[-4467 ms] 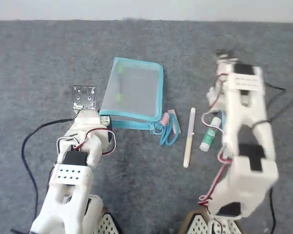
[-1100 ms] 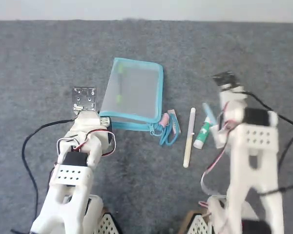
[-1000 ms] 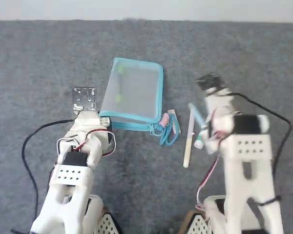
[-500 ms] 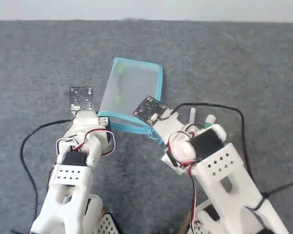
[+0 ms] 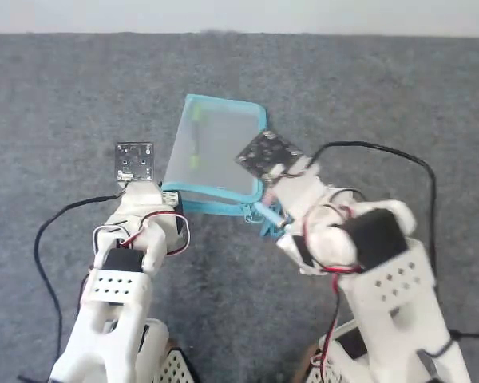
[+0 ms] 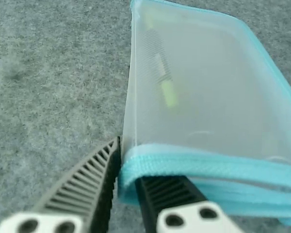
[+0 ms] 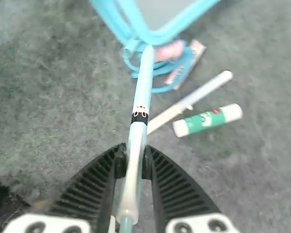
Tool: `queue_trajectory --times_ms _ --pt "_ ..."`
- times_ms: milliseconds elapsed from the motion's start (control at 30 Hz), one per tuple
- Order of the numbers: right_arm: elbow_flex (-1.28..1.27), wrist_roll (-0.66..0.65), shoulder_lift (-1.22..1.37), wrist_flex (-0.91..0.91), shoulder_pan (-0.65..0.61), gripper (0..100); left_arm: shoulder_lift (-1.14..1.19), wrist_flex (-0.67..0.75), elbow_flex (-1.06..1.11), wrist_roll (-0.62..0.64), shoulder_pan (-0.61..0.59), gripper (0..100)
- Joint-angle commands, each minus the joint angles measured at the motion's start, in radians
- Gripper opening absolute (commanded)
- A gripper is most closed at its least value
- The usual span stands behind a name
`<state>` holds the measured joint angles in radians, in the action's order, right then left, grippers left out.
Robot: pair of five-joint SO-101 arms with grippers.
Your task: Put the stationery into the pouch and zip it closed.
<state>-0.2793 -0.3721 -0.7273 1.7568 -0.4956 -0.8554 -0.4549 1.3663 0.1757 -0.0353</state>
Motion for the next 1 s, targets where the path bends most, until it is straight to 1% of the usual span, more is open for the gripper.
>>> queue_trajectory --times_ms 0,33,233,333,500,633,800,967 --pt "0.025 -0.041 -0.058 0.039 0.051 0.7 0.017 0.014 -0.042 0.018 -0.005 1" --pt "0.023 -0.037 -0.059 0.038 0.048 0.7 0.017 0.014 -0.042 0.018 -0.005 1" --pt "0.052 -0.034 -0.107 0.038 -0.067 0.7 0.017 0.014 -0.041 0.018 -0.003 1" --pt "0.061 0.005 -0.142 0.036 -0.124 0.7 0.017 0.014 -0.041 0.018 -0.003 1" --pt "0.060 0.041 -0.085 -0.021 -0.205 0.7 0.017 0.014 -0.041 0.018 -0.002 1" --pt "0.060 0.043 0.015 -0.096 -0.219 0.7 0.017 0.014 -0.041 0.018 -0.002 1" --pt "0.064 0.078 0.136 -0.180 -0.214 0.7 0.017 0.014 -0.041 0.018 -0.002 1" --pt "0.064 0.132 0.208 -0.306 -0.194 0.7 0.017 0.014 -0.039 0.018 -0.002 1"
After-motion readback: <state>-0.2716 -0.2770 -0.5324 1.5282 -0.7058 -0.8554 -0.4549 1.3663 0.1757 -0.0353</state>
